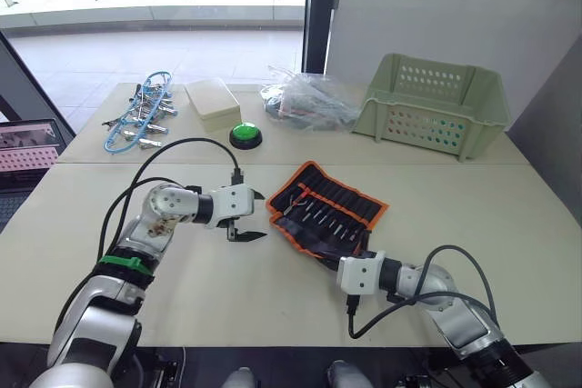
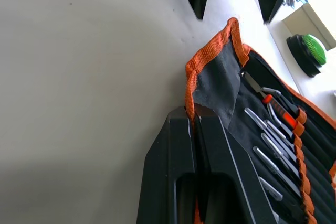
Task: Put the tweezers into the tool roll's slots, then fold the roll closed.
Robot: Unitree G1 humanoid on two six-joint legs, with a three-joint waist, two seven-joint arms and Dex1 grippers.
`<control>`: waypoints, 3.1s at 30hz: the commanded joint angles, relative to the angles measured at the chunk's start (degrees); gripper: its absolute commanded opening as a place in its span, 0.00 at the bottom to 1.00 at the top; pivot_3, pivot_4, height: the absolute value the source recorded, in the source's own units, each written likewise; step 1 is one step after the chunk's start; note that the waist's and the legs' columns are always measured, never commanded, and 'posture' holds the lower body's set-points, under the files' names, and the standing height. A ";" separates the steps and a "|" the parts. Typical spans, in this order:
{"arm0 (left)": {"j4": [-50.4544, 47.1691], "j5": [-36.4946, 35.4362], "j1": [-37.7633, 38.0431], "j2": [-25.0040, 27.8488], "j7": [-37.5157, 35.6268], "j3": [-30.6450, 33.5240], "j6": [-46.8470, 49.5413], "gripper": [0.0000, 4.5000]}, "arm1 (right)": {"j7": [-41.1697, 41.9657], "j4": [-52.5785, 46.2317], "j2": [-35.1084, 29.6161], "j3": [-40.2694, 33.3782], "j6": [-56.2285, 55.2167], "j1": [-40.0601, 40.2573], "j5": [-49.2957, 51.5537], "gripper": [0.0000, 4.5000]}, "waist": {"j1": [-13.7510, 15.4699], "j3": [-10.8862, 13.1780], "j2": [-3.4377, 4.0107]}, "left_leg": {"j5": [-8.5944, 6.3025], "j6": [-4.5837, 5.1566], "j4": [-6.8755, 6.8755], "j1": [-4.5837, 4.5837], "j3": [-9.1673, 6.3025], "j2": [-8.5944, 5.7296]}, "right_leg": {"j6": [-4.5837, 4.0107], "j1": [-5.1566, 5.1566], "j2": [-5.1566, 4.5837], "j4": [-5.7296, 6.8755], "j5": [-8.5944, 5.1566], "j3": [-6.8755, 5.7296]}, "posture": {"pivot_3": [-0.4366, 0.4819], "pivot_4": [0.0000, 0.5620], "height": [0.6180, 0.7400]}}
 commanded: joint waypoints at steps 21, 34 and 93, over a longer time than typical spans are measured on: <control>10.36 6.46 -6.43 -4.74 -2.26 -3.64 -11.78 0.00 | -2.29 1.40 -0.29 -3.21 5.09 -0.07 -0.04 0.00 | -0.02 0.00 0.00 | -0.08 0.15 0.29 0.02 -0.04 -0.07 | 0.03 0.17 -0.02 0.06 -0.01 0.00 | 0.48 0.27 1.00; -29.68 2.59 18.12 3.55 0.94 3.06 21.72 0.00 | -2.28 13.38 2.68 -0.16 1.11 -9.25 -1.72 0.00 | -1.41 -0.01 0.02 | -0.10 0.17 0.28 0.19 -0.04 -0.01 | 0.02 0.15 0.01 0.39 -0.02 0.04 | 0.48 0.27 1.00; -44.72 -23.43 23.85 -6.83 24.29 19.90 48.86 1.00 | 2.40 4.61 11.36 -11.46 21.14 -11.69 24.31 0.99 | -0.03 0.00 0.01 | -0.12 0.21 0.30 0.08 -0.04 -0.01 | -0.01 -0.01 -0.06 0.50 -0.02 0.04 | 0.48 0.27 1.00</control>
